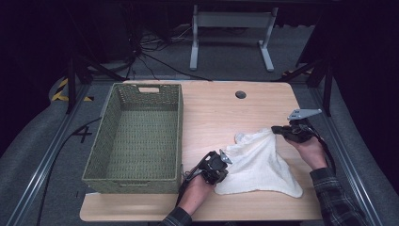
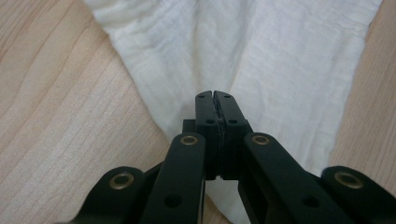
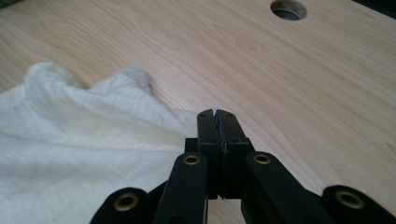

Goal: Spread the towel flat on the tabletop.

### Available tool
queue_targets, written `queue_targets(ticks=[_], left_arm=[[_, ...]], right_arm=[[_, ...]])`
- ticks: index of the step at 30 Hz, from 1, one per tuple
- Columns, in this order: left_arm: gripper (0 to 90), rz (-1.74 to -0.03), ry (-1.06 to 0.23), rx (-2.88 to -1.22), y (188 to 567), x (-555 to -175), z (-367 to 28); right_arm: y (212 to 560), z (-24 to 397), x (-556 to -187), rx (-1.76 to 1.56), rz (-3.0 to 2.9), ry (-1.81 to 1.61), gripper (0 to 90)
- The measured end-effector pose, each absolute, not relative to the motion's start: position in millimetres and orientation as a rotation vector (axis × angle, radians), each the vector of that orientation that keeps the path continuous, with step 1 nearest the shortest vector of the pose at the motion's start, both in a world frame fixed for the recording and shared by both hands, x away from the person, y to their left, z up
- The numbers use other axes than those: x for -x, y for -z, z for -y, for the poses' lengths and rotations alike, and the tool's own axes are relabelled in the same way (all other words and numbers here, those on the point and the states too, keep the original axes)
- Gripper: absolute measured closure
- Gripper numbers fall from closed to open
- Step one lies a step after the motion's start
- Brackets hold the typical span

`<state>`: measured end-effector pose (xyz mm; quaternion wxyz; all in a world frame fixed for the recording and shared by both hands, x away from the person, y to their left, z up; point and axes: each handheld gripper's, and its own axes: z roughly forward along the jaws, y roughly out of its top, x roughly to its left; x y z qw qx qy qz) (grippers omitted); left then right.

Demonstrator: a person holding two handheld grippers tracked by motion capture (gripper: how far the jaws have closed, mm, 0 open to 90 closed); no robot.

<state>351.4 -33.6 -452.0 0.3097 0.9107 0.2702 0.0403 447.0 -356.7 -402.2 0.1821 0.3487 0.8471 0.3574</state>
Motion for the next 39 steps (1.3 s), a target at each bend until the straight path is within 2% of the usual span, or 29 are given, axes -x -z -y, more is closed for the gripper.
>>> queue_targets(ticks=[2, 6, 9, 24, 26, 30, 39], left_arm=[[89.5, -0.714, -0.106, -2.406, 452.0, -351.5, 33.6], [89.4, -0.716, -0.104, -2.401, 452.3, -351.5, 33.5], [89.4, -0.715, -0.105, -2.405, 452.0, -351.5, 33.6], [89.4, -0.717, -0.107, -2.401, 452.3, -351.2, 33.6], [89.4, -0.719, -0.107, -2.399, 452.4, -351.0, 33.9], [89.4, -0.722, -0.108, -2.398, 452.3, -350.9, 34.0], [89.4, -0.725, -0.108, -2.4, 452.2, -350.7, 34.3]], right_arm=[[404.2, 355.3, -446.3, -0.99, -2.399, -1.032, 89.0], [400.5, 345.3, -444.4, -0.952, -2.422, -1.116, 78.2], [398.0, 332.1, -444.0, -0.905, -2.45, -1.162, 75.0], [422.4, 260.9, -466.2, -0.814, -2.601, -1.115, 69.3], [429.3, 257.8, -467.6, -0.818, -2.621, -1.069, 70.5], [443.2, 256.0, -468.2, -0.806, -2.667, -0.976, 87.8], [416.1, 281.7, -454.7, -0.791, -2.585, -1.083, 89.5]])
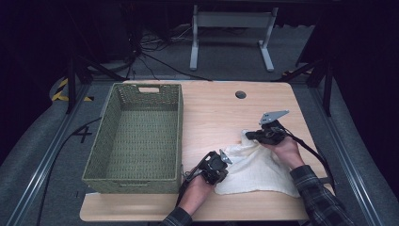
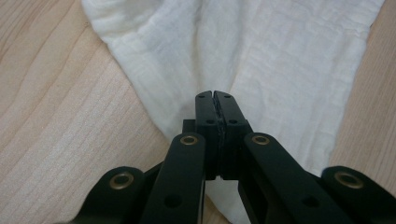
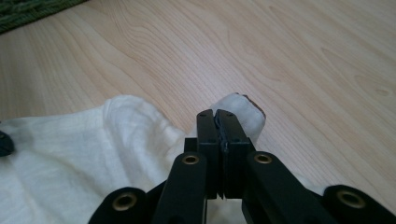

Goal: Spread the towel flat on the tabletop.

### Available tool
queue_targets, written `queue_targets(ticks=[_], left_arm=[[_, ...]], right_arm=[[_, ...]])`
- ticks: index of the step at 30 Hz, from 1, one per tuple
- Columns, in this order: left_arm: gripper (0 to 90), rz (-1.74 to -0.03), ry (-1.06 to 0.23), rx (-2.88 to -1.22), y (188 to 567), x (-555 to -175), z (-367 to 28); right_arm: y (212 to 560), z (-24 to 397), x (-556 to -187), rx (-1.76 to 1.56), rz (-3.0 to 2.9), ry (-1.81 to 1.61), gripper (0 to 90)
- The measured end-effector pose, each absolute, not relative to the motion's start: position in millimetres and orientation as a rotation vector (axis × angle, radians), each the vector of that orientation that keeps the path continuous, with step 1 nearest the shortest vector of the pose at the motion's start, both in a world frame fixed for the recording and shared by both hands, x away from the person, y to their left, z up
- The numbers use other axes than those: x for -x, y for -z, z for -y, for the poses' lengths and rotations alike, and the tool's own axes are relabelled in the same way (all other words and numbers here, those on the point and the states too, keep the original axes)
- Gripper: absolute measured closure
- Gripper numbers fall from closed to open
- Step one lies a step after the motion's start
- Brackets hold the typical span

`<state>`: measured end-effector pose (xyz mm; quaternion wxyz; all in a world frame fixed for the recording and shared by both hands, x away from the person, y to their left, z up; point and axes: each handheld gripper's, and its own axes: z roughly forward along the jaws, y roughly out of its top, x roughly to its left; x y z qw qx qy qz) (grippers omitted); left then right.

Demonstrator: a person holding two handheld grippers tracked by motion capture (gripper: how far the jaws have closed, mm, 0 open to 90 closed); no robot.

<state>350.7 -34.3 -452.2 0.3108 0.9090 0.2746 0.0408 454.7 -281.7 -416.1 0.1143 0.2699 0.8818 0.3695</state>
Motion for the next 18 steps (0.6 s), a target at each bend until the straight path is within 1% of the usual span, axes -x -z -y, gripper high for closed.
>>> queue_targets(ticks=[10, 15, 18], left_arm=[[89.5, -0.729, -0.113, -2.402, 452.0, -350.4, 34.3], [89.4, -0.735, -0.11, -2.403, 451.7, -350.5, 34.3], [89.1, -0.747, -0.074, -2.396, 450.6, -352.1, 34.4]], right_arm=[[408.7, 318.2, -429.9, -0.832, -2.546, -1.101, 89.6], [418.4, 333.5, -411.2, -0.87, -2.583, -1.027, 89.5], [427.3, 338.5, -403.8, -0.887, -2.61, -0.991, 89.4]])
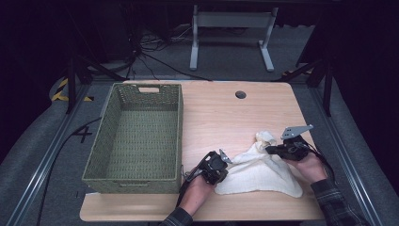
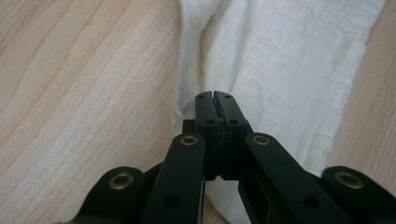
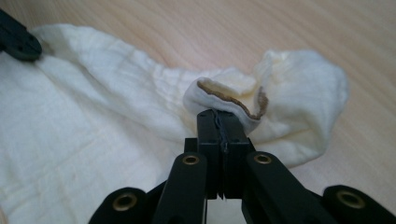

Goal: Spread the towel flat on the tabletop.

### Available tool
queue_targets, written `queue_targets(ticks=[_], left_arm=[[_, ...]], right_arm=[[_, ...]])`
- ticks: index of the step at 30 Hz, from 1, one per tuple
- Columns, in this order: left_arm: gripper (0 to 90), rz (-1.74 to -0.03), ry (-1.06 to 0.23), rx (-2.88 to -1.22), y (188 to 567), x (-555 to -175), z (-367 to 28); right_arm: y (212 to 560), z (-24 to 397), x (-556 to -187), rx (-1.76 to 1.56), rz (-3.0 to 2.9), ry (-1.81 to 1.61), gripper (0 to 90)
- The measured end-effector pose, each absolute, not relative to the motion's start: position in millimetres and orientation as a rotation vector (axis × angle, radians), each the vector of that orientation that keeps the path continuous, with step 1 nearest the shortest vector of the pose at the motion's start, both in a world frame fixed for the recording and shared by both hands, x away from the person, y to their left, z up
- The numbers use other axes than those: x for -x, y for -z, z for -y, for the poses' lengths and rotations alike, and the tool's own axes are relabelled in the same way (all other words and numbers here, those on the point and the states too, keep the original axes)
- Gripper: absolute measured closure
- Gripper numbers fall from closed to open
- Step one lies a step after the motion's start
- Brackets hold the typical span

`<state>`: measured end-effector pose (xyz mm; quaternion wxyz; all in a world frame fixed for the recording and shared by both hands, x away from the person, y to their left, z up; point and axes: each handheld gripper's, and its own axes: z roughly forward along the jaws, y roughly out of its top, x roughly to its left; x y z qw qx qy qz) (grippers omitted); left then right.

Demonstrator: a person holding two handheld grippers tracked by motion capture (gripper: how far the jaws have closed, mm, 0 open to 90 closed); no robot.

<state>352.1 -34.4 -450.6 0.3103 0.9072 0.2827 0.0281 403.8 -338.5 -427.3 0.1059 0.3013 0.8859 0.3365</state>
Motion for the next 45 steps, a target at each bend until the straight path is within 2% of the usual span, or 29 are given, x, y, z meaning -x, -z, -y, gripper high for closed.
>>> queue_targets(ticks=[4, 7, 13, 21, 26, 29, 32, 34, 35, 37, 45], left_arm=[[87.8, -0.741, -0.058, -2.349, 439.9, -356.6, 35.0], [85.7, -0.732, -0.078, -2.307, 428.7, -366.1, 39.7], [80.4, -0.693, -0.091, -2.259, 414.0, -396.0, 61.1], [69.6, -0.621, -0.04, -2.268, 421.5, -438.4, 110.0], [63.6, -0.619, -0.013, -2.288, 431.4, -452.1, 133.0], [64.0, -0.63, 0.004, -2.288, 438.9, -456.6, 140.7], [69.3, -0.615, 0.003, -2.325, 445.0, -457.4, 146.3], [78.4, -0.614, 0.007, -2.334, 446.4, -457.2, 146.9], [78.4, -0.611, 0.012, -2.33, 446.8, -457.3, 146.9], [85.2, -0.61, 0.007, -2.32, 444.7, -455.6, 145.6], [87.4, -0.686, -0.106, -2.27, 424.8, -454.6, 114.7]], right_arm=[[436.3, 342.1, -400.4, -0.909, -2.632, -0.974, 88.3], [432.6, 345.6, -397.2, -0.914, -2.619, -0.998, 80.6], [425.0, 353.7, -392.5, -0.92, -2.579, -1.025, 75.7], [420.6, 362.7, -393.8, -0.934, -2.541, -1.049, 71.6], [421.1, 365.7, -395.6, -0.931, -2.528, -1.045, 69.8], [421.4, 366.9, -396.1, -0.933, -2.525, -1.047, 69.4], [420.3, 368.0, -395.9, -0.934, -2.52, -1.055, 69.2], [420.0, 368.5, -396.1, -0.934, -2.519, -1.059, 69.2], [420.0, 368.7, -396.2, -0.936, -2.517, -1.058, 69.2], [420.3, 368.7, -396.5, -0.935, -2.52, -1.056, 69.2], [420.9, 369.0, -397.2, -0.935, -2.515, -1.046, 69.1]])
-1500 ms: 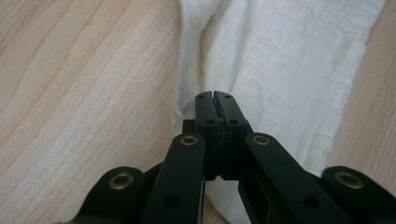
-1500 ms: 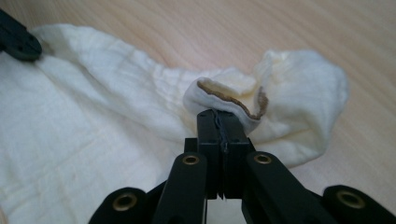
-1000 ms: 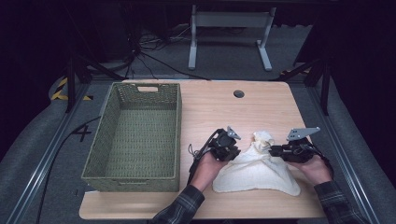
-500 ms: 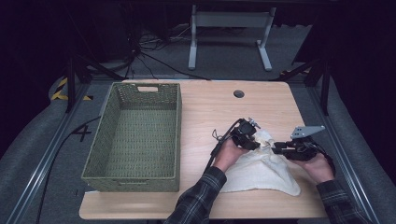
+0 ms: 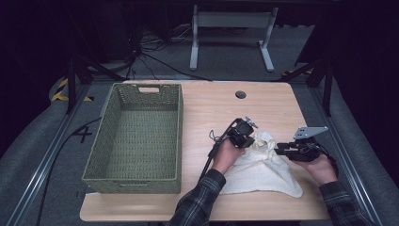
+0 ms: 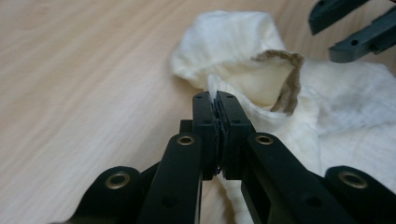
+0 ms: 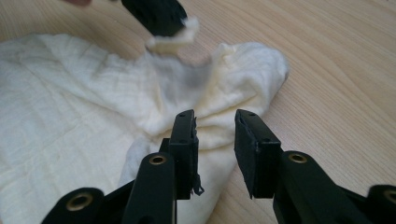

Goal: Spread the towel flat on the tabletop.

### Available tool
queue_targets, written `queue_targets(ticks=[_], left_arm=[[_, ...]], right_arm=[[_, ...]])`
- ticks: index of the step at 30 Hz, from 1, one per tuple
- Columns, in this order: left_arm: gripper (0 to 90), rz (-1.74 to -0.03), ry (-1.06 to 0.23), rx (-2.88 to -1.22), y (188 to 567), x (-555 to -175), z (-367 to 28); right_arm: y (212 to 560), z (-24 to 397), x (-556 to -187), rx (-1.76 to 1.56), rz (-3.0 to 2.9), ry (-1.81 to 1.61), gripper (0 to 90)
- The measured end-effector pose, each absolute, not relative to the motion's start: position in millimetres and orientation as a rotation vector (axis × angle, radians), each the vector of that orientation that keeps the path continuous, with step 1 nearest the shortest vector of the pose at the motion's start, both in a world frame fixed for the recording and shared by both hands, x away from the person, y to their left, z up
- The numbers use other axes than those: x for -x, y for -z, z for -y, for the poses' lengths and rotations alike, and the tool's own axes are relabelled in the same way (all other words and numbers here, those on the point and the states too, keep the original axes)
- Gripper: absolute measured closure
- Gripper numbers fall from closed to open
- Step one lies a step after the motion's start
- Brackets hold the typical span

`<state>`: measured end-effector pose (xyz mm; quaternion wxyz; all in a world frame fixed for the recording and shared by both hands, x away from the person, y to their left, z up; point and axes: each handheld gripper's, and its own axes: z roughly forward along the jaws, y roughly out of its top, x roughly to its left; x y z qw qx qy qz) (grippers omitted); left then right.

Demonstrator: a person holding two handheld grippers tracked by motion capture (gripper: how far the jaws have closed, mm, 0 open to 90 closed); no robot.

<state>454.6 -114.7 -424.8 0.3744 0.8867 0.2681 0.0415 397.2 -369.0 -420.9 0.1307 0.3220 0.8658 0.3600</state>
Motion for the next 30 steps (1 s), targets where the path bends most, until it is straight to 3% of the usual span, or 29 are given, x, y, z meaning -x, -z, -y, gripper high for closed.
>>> queue_targets(ticks=[8, 19, 21, 26, 30], left_arm=[[87.4, -0.86, -0.199, -2.194, 415.7, -467.1, 63.4], [85.7, -1.076, -0.356, -2.156, 422.9, -483.3, 28.7], [80.4, -1.074, -0.338, -2.166, 425.2, -481.7, 29.9], [79.0, -1.025, -0.281, -2.196, 428.0, -470.6, 39.8], [85.8, -0.958, -0.203, -2.247, 433.0, -454.8, 52.2]], right_arm=[[422.8, 369.0, -402.9, -0.94, -2.516, -1.028, 70.1], [425.1, 371.3, -405.2, -0.955, -2.517, -1.022, 70.4], [425.5, 372.2, -406.1, -0.963, -2.516, -1.024, 70.8], [426.6, 373.4, -410.0, -0.981, -2.51, -1.02, 71.6], [429.3, 372.0, -413.5, -0.985, -2.516, -1.005, 71.9]])
